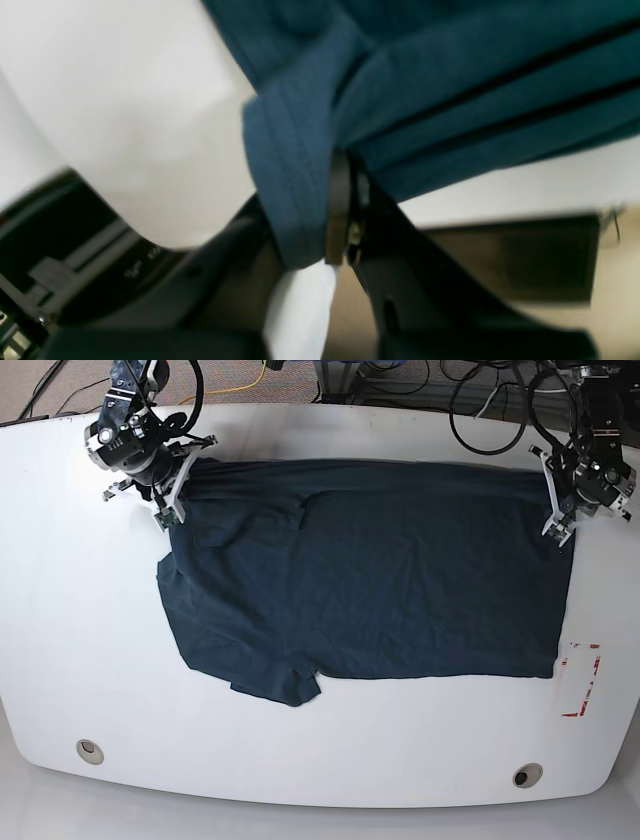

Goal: Layout the t-shirt on the table in an organized manner, then fold the t-shirt properly
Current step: 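Lay the held shirt edge down and open both grippers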

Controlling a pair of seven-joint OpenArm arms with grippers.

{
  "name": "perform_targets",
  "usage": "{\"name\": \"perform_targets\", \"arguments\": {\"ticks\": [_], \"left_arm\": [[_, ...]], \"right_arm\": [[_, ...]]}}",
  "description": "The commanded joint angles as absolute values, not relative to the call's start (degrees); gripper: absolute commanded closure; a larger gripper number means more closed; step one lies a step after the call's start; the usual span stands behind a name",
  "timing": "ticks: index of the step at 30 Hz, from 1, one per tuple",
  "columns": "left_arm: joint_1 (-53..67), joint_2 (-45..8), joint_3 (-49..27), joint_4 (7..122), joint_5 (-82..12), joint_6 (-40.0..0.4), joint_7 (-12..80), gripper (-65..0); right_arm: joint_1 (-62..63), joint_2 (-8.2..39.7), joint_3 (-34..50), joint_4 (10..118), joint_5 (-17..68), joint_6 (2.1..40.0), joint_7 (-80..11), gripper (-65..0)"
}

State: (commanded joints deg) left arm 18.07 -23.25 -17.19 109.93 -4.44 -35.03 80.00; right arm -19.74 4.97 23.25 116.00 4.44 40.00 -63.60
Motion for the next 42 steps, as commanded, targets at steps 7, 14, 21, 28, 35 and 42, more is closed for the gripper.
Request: {"name": "perform_targets", "arguments": {"ticks": [7, 14, 21, 28, 35, 42], "left_arm": [[18.42, -22.73, -17.27, 110.11, -4.35, -40.0, 80.0, -11.3], [18.24, -22.2, -17.27, 110.11, -4.35, -40.0, 80.0, -12.6], [18.51, -22.2, -20.53, 110.29, -4.35, -40.0, 80.0, -33.6], [17.89, -22.29, -26.86, 110.29, -4.53, -40.0, 80.0, -43.3], [14.02, -22.37, -31.25, 110.2, -4.53, -40.0, 80.0, -43.5], [12.79, -22.11, -30.99, 110.2, -5.67, -40.0, 80.0, -43.5]], "right_arm": [[-19.56, 4.53, 23.25, 116.0, 4.53, 40.0, -63.6, -0.2], [-18.86, 4.53, 23.25, 116.0, 4.53, 40.0, -63.6, -0.2], [-18.77, 4.53, 23.25, 116.0, 4.53, 40.0, -63.6, -0.2], [-18.77, 4.53, 23.25, 116.0, 4.62, 40.0, -63.6, -0.2], [-18.77, 4.53, 23.25, 116.0, 4.88, 40.0, -63.52, -0.2], [-18.77, 4.53, 23.25, 116.0, 4.88, 40.0, -63.52, -0.2]]}}
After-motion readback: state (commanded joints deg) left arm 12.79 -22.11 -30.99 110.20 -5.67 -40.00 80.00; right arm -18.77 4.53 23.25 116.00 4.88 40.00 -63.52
